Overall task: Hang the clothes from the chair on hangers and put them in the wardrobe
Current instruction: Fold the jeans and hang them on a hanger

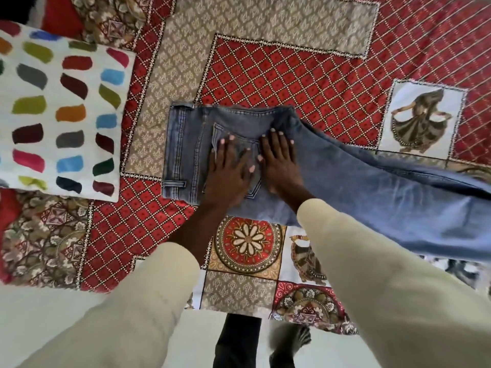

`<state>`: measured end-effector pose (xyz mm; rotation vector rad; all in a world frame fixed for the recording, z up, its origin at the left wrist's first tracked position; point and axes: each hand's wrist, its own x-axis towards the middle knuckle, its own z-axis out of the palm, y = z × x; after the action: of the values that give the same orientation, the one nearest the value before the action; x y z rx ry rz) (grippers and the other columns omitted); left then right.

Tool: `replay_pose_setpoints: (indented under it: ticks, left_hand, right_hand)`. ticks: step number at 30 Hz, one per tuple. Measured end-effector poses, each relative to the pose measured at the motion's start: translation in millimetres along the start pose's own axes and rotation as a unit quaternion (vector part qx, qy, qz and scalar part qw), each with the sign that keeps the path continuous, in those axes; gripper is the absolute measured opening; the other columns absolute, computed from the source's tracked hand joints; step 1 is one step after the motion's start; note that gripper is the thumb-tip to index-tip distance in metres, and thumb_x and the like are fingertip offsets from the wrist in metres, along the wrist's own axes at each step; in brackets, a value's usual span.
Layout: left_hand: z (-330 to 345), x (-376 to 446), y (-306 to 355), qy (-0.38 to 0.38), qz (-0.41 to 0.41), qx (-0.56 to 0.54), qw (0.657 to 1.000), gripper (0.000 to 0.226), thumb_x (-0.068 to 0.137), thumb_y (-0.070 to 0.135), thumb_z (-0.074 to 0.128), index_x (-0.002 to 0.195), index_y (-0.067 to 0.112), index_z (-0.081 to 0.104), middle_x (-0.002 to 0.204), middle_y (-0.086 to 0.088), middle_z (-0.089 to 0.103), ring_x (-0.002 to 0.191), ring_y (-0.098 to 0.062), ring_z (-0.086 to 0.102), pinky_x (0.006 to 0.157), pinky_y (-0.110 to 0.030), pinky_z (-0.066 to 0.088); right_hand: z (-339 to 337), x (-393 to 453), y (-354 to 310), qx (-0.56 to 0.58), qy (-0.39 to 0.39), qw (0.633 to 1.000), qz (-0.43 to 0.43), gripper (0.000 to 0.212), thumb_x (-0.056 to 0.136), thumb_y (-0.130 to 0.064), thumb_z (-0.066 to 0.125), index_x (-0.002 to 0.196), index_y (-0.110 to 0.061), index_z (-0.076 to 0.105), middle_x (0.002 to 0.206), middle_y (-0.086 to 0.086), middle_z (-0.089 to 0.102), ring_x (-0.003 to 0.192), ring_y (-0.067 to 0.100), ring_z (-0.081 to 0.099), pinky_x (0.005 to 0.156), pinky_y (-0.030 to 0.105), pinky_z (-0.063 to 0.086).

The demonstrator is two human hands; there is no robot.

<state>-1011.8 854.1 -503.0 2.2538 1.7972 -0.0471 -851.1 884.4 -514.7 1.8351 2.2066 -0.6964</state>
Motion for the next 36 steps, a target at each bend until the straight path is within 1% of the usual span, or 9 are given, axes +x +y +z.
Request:
replay_pose_setpoints:
  ticks: [5,9,14,18,23,25,28,32,36]
  left_hand:
    - [2,6,18,-0.041,-0.082,0.076,0.993,0.056,0.101,0.047,0.032,0.153,0.027,0.028,0.162,-0.020,0.009,0.149,-0.042,0.003,0.116,-0.061,-0.009]
    - [-2,9,80,-0.066,-0.130,0.105,0.984,0.061,0.099,0.030,0.036,0.152,0.004,0.025,0.159,-0.027,0.011,0.148,-0.046,0.003,0.116,-0.060,-0.007]
    - [1,13,209,-0.081,0.040,0.051,0.995,0.054,0.089,0.020,0.054,0.140,0.005,0.045,0.143,-0.021,0.046,0.137,-0.041,0.034,0.117,-0.051,0.020]
    - [18,24,327,-0.069,0.131,-0.028,0.989,0.048,0.076,0.010,0.060,0.123,0.003,0.058,0.124,-0.020,0.059,0.121,-0.040,0.050,0.106,-0.045,0.027]
    - [36,43,441,-0.102,0.147,-0.002,0.984,0.073,0.074,0.021,0.074,0.141,0.009,0.046,0.141,-0.013,0.050,0.130,-0.035,0.041,0.110,-0.044,0.022]
    - [39,53,470,-0.105,0.138,0.028,0.984,0.067,0.080,0.025,0.069,0.141,0.012,0.046,0.139,-0.011,0.051,0.129,-0.033,0.041,0.111,-0.046,0.022]
    - [37,60,500,-0.093,0.104,0.064,0.988,0.037,0.084,0.029,0.065,0.118,0.013,0.063,0.125,-0.012,0.056,0.123,-0.033,0.041,0.104,-0.047,0.023]
    - [38,42,498,-0.037,0.091,0.009,0.995,0.017,0.074,0.009,0.063,0.088,0.001,0.066,0.102,-0.020,0.062,0.105,-0.038,0.052,0.092,-0.046,0.031]
    - [38,25,491,-0.032,0.070,-0.053,0.996,0.023,0.069,0.000,0.063,0.092,0.000,0.062,0.092,-0.024,0.064,0.089,-0.038,0.059,0.087,-0.045,0.041]
  right_hand:
    - [7,-58,70,0.000,0.004,1.000,-0.016,0.066,0.103,-0.051,0.011,0.158,-0.016,0.002,0.165,0.004,-0.003,0.151,0.022,-0.009,0.122,0.039,-0.008]
    - [9,-114,133,-0.011,0.022,0.999,0.039,0.065,0.103,-0.047,0.020,0.155,-0.010,0.020,0.163,0.008,0.017,0.151,0.026,0.012,0.122,0.036,-0.004]
    - [8,-181,200,0.031,0.028,0.999,0.030,0.059,0.099,-0.033,0.032,0.147,0.002,0.036,0.154,0.021,0.033,0.144,0.036,0.031,0.114,0.052,0.032]
    - [-4,-237,290,0.076,0.028,0.995,0.065,0.064,0.090,-0.031,0.046,0.142,0.006,0.042,0.148,0.024,0.041,0.137,0.040,0.040,0.108,0.057,0.039]
    - [-29,-296,419,0.073,0.065,0.979,0.177,0.072,0.087,-0.028,0.031,0.152,0.001,0.023,0.155,0.022,0.028,0.141,0.040,0.028,0.114,0.052,0.021]
    - [-32,-304,464,0.035,0.100,0.975,0.197,0.069,0.091,-0.010,0.043,0.154,-0.001,0.017,0.160,0.020,0.017,0.148,0.038,0.015,0.118,0.053,0.012]
    - [-38,-310,511,-0.016,0.103,0.976,0.192,0.068,0.100,-0.022,0.043,0.155,-0.005,0.008,0.163,0.016,0.010,0.150,0.035,0.006,0.119,0.052,0.005]
    - [-47,-319,523,-0.028,0.146,0.979,0.140,0.048,0.077,-0.022,0.064,0.119,-0.002,0.054,0.132,0.019,0.045,0.123,0.038,0.040,0.105,0.055,0.035]
    - [-39,-337,518,0.119,0.066,0.990,0.035,0.036,0.079,-0.031,0.069,0.105,-0.008,0.059,0.102,0.015,0.062,0.084,0.036,0.063,0.071,0.043,0.054]
